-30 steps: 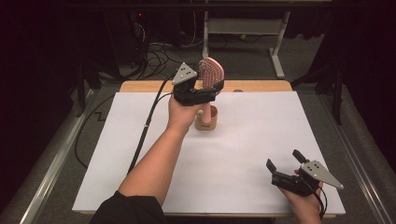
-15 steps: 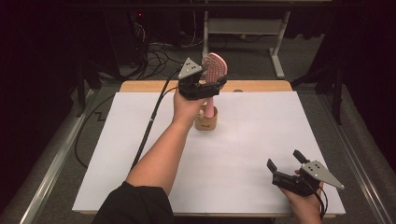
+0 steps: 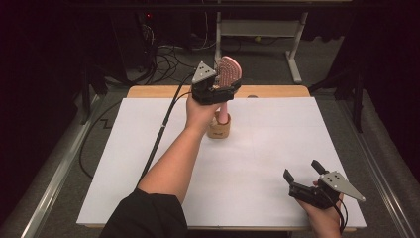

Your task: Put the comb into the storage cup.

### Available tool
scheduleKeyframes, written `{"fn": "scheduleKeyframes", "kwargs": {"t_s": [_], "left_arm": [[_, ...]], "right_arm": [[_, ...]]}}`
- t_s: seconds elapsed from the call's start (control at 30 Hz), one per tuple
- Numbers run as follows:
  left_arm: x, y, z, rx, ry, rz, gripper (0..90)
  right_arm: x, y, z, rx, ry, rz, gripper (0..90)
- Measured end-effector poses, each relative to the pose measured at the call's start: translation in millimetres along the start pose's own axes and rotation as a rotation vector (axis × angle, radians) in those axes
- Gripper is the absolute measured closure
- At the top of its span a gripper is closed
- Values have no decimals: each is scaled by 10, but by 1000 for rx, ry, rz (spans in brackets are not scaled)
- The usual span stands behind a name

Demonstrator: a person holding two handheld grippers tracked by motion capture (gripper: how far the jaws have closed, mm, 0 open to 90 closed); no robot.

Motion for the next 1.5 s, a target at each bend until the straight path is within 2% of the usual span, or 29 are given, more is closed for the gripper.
{"fn": "scheduleKeyframes", "kwargs": {"t_s": [0.53, 0.77, 1.07, 1.5], "left_arm": [[-25, -75, -47, -23, 20, -23, 200], [-7, -133, -74, -26, 24, -46, 200], [12, -176, -100, -20, 9, -35, 200], [-11, -317, -113, -25, 15, -16, 200]], "right_arm": [[1, 9, 11, 5, -2, 2, 2], [4, 10, 15, 4, -1, 2, 3], [8, 12, 17, 6, -1, 2, 2], [3, 19, 19, 8, -2, 4, 3]]}}
Point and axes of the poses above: each handheld gripper's, and its own axes: z roughly backward along the jaws, y roughly out of its top, x roughly to its right, the point moved 6 cm from there along -z, roughly forward along the jaws, and after that the axes turned 5 degrees about x, right-handed, at the moved point
